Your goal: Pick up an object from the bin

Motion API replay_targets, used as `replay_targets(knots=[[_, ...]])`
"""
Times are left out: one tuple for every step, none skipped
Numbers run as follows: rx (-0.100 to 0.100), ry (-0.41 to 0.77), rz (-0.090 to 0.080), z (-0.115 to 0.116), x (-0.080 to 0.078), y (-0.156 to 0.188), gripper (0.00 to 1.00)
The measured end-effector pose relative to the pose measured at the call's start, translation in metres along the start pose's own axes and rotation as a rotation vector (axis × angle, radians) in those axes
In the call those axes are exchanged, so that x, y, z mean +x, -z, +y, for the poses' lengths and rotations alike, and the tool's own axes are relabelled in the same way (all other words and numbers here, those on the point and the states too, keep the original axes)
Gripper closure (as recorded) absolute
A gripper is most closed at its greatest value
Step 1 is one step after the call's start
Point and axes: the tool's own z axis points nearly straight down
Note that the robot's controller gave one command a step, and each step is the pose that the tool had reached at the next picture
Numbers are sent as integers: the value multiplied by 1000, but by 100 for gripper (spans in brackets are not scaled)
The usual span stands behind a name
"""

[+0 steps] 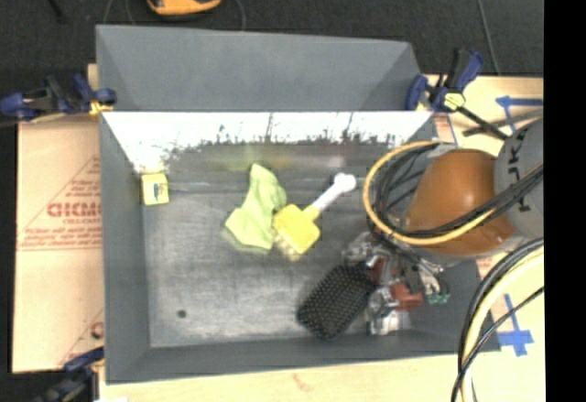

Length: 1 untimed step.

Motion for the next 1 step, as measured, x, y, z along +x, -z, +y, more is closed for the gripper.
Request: replay_targets(knots=[[0, 0, 0, 0, 0, 0, 100]])
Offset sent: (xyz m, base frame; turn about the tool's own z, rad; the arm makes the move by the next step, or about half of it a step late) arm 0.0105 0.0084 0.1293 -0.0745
